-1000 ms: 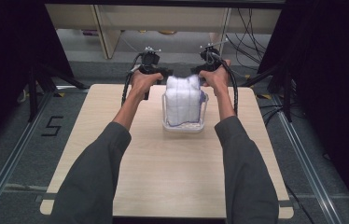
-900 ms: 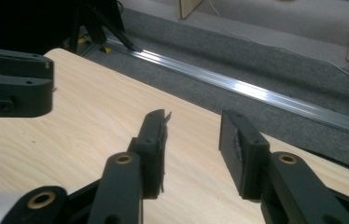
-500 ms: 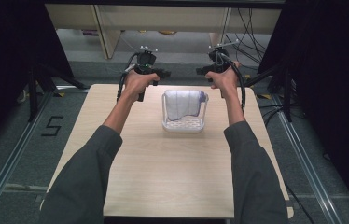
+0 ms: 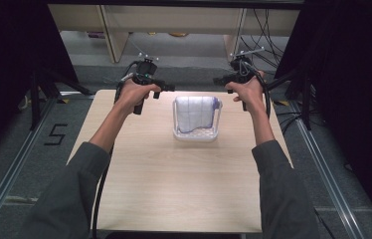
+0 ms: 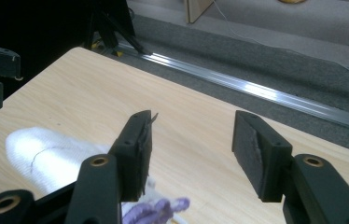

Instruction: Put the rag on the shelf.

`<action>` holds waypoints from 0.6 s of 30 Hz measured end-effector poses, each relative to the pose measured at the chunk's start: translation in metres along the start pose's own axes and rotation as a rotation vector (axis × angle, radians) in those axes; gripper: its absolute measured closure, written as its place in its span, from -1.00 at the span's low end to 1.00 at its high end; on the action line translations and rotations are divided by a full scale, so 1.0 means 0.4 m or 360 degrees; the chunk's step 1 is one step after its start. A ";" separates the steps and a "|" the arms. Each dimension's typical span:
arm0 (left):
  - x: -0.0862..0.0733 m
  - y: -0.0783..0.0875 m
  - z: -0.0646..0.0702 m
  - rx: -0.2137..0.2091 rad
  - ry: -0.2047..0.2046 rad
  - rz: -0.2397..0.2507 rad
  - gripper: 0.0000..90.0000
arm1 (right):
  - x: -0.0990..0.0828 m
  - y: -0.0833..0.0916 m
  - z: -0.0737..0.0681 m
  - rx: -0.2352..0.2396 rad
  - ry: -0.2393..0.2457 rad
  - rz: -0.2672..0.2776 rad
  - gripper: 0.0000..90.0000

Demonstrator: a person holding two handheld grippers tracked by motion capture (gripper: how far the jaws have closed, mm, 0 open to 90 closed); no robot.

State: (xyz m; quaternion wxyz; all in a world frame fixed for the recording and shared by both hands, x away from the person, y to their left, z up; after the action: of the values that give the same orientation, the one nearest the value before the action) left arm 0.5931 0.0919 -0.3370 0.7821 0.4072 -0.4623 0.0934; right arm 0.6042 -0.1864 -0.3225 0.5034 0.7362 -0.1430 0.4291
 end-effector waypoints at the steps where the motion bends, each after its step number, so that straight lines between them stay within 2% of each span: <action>1: -0.003 0.003 0.003 -0.0015 0.0002 0.0007 -0.02 | -0.003 0.003 -0.002 -0.0003 0.0001 -0.0006 0.04; 2: -0.005 0.003 0.006 -0.0024 0.0005 0.0022 -0.02 | -0.007 0.007 -0.004 0.0005 0.0007 -0.0009 0.03; 3: -0.009 0.005 0.007 -0.0031 -0.0017 0.0005 -0.02 | -0.009 0.010 -0.006 0.0008 0.0007 -0.0014 0.02; 7: -0.017 0.009 0.012 -0.0048 0.0009 0.0027 -0.05 | -0.020 0.016 -0.007 0.0016 0.0050 -0.0002 0.00; 8: -0.020 0.010 0.013 -0.0046 0.0008 0.0025 -0.06 | -0.025 0.020 -0.011 0.0009 0.0038 -0.0020 0.00; 9: -0.023 0.013 0.012 -0.0044 -0.0017 -0.0010 -0.07 | -0.029 0.024 -0.013 0.0009 0.0027 -0.0032 -0.01; 10: -0.026 0.014 0.013 -0.0041 -0.0015 -0.0014 -0.10 | -0.031 0.022 -0.012 0.0027 0.0061 -0.0008 -0.02; 12: -0.031 0.018 0.011 -0.0029 -0.0022 -0.0013 -0.10 | -0.037 0.027 -0.015 0.0017 0.0042 -0.0040 -0.04; 14: -0.036 0.021 0.011 -0.0036 -0.0027 -0.0012 -0.10 | -0.039 0.028 -0.014 0.0019 0.0079 -0.0030 -0.04; 15: -0.038 0.020 0.014 -0.0037 -0.0015 -0.0002 -0.10 | -0.041 0.029 -0.017 0.0026 0.0049 -0.0039 -0.05; 18: -0.044 0.021 0.014 -0.0038 -0.0014 0.0000 -0.14 | -0.044 0.030 -0.020 0.0016 0.0063 -0.0033 -0.06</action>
State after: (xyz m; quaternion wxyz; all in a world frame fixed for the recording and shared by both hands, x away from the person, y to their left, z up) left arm 0.5752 0.0976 -0.3451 0.7849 0.3982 -0.4668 0.0861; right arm 0.5822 -0.1889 -0.3275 0.5068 0.7316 -0.1232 0.4390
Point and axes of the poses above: each handheld gripper's, and its own axes: y roughly backward along the jaws, x roughly out of its top, z roughly to its right, the point moved 3 cm from there along -y, roughly forward along the jaws, and after that the axes turned 2 degrees about -x, right-handed, at the moved point
